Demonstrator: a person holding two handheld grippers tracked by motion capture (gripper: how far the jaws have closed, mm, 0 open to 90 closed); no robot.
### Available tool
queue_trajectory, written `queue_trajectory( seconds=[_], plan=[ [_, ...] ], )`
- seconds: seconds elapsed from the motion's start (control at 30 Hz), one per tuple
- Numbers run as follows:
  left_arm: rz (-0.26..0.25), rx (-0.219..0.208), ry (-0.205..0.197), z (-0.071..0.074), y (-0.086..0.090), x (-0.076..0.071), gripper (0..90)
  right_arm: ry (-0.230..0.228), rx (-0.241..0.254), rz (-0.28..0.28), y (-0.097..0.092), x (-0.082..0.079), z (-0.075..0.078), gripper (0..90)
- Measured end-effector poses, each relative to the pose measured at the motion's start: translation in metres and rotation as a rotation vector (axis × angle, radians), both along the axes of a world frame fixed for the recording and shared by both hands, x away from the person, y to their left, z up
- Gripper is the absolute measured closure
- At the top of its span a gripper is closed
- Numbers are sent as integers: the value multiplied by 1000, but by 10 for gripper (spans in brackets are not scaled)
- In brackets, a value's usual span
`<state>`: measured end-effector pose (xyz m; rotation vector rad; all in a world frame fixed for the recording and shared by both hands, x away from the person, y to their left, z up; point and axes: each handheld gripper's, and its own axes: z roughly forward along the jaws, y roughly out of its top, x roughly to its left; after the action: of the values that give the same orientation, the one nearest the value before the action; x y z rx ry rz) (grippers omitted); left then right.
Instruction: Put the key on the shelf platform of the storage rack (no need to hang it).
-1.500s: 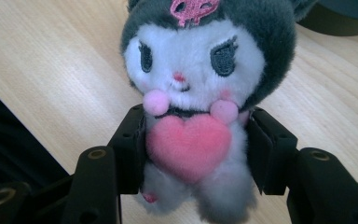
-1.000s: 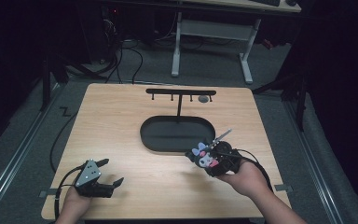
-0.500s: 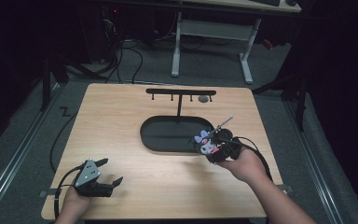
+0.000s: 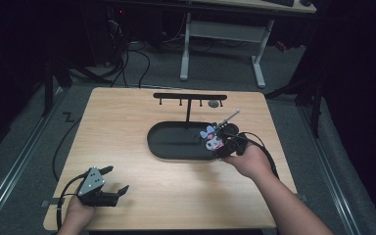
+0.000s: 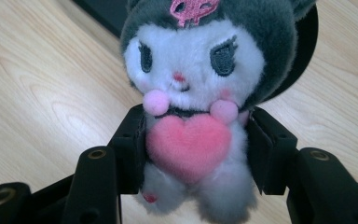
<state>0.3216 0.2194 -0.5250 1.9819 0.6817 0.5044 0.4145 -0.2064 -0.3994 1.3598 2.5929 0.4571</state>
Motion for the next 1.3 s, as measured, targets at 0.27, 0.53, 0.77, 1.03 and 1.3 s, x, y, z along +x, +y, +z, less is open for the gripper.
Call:
queue_trajectory(
  seconds=[0.27, 0.53, 0.77, 1.03, 1.3],
  plan=[
    [4, -10, -1, 0, 2, 0, 113, -4, -12, 5, 7, 18, -10, 468],
    [-4, -7, 5, 0, 1, 1, 113, 17, 2, 4, 15, 30, -20, 468],
    [-8, -5, 8, 0, 1, 1, 117, 19, 12, 11, 24, 44, -26, 468],
    [0, -9, 5, 0, 1, 2, 117, 20, 27, 10, 29, 60, -35, 469],
    [-3, -10, 9, 0, 2, 2, 118, 17, 39, -10, 34, 72, -49, 469]
  ],
)
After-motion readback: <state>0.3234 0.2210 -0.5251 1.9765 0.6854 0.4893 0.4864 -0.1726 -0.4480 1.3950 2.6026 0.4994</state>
